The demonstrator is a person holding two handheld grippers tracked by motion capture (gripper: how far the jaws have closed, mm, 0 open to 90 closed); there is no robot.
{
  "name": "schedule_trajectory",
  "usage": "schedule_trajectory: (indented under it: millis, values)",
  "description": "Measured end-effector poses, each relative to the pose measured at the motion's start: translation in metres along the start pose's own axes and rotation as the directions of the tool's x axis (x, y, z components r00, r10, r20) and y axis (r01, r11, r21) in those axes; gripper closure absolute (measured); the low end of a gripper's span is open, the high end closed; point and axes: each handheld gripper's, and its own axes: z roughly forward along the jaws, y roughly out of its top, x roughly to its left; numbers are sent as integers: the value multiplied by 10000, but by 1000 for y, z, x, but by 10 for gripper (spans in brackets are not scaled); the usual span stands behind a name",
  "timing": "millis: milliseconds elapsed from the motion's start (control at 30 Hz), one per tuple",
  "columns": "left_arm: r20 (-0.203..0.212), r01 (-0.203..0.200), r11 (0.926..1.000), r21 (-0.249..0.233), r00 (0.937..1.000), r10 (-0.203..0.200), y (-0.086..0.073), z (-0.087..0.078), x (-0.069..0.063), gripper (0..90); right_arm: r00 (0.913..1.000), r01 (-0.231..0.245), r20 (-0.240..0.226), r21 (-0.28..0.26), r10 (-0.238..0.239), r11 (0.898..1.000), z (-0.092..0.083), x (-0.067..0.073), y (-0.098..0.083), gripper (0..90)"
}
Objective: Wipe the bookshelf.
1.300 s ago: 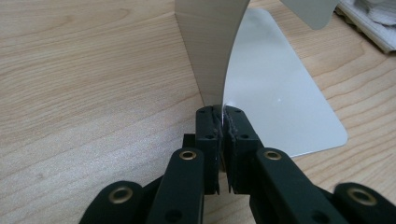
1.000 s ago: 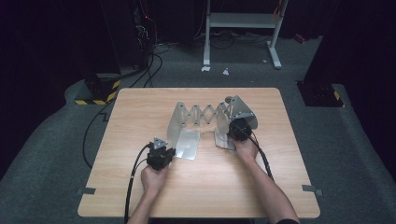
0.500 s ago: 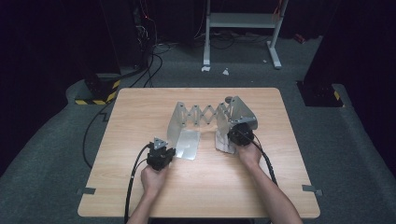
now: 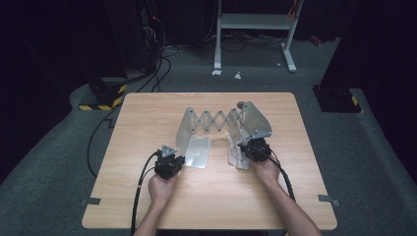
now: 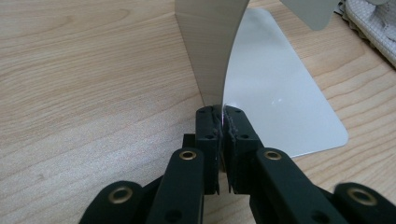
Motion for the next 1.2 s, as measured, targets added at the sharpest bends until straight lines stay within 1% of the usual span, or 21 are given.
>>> schedule_trajectory:
  millis: [133,300,433,567,767,800,833,1000,1067,1133,1200]
  values:
    - [-5,4,10000,-1,10000,-4,0,0,0,848,10000,35,-16,-43,-35,10000,-6,0,-7,866]
    - [-13,-12,10000,1,10000,12,0,0,0,847,9997,207,104,-25,-207,9998,-14,-1,-15,866]
    - [15,8,10000,16,10000,-8,0,0,0,848,9998,162,99,-51,-161,9999,-21,-3,-22,866]
    - [19,17,10000,15,10000,-17,0,0,0,848,9996,142,244,-29,-142,9999,-29,-6,-29,866]
    - [5,1,10000,11,10000,-1,0,0,0,848,9980,25,625,-14,-24,10000,-36,-13,-36,866]
    - [4,3,10000,11,10000,-3,0,0,0,848,9976,-50,688,2,50,10000,-36,-13,-36,866]
    - [2,0,10000,11,10000,0,0,0,0,848,9969,2,784,-23,0,10000,-36,-13,-35,865]
    - [16,14,10000,13,10000,-14,0,0,0,848,9925,-42,1223,24,39,10000,-26,-9,-26,866]
    - [6,-15,10000,19,10000,15,0,0,0,848,9907,-63,1359,45,56,10000,-20,-8,-21,866]
    - [1,0,10000,13,10000,0,0,0,0,848,9903,-78,1390,20,74,10000,-18,-8,-19,865]
    - [4,2,10000,12,10000,-2,0,0,0,848,9880,-221,1528,-90,233,9997,-9,-7,-13,866]
